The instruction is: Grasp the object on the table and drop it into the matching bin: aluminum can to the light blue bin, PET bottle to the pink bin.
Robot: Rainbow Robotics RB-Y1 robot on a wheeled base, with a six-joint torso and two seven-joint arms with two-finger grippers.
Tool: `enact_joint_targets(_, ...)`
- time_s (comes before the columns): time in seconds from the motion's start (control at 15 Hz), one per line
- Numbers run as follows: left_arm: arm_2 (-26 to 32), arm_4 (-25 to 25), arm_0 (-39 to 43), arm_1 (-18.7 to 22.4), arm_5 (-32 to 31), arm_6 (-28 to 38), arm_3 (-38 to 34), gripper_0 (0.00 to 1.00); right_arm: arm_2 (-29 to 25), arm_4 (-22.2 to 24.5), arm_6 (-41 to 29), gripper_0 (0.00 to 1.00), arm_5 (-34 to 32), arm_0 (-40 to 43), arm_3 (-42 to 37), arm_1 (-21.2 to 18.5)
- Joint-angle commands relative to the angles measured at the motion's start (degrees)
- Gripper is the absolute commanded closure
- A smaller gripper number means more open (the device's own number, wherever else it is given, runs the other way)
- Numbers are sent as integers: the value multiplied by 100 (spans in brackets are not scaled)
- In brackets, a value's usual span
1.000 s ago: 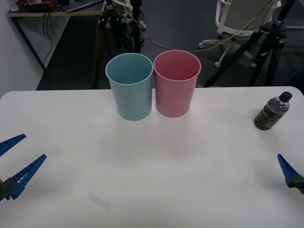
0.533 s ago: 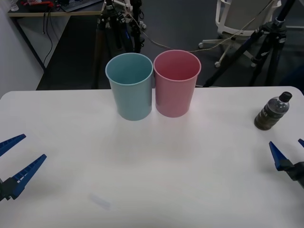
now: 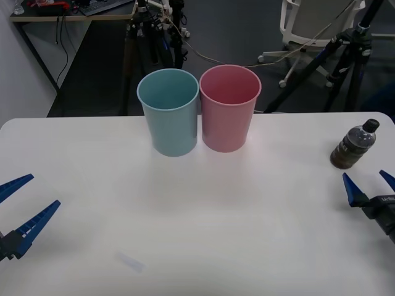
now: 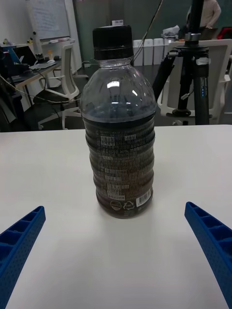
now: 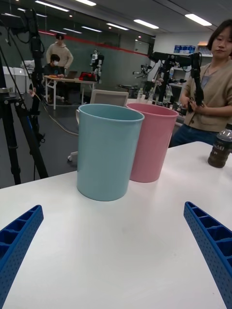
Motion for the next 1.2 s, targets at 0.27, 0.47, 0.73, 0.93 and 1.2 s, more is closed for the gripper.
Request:
enact_joint_targets(0.27,0,0,0,0,0,0,0,0,139,-192,153,0,459,-277,19,7)
enact_joint_targets(0.47,0,0,0,0,0,0,0,0,174,-236,179,0,802,-470,19,7)
enact_joint_targets(0.73,0,0,0,0,0,0,0,0,297,-341,188,0,1092,-672,19,7)
enact_joint_targets(0.93,0,0,0,0,0,0,0,0,367,-403,188,0,1303,-804,19,7)
enact_joint_targets(1.2,0,0,0,0,0,0,0,0,437,-473,197,0,1699,-998,19,42)
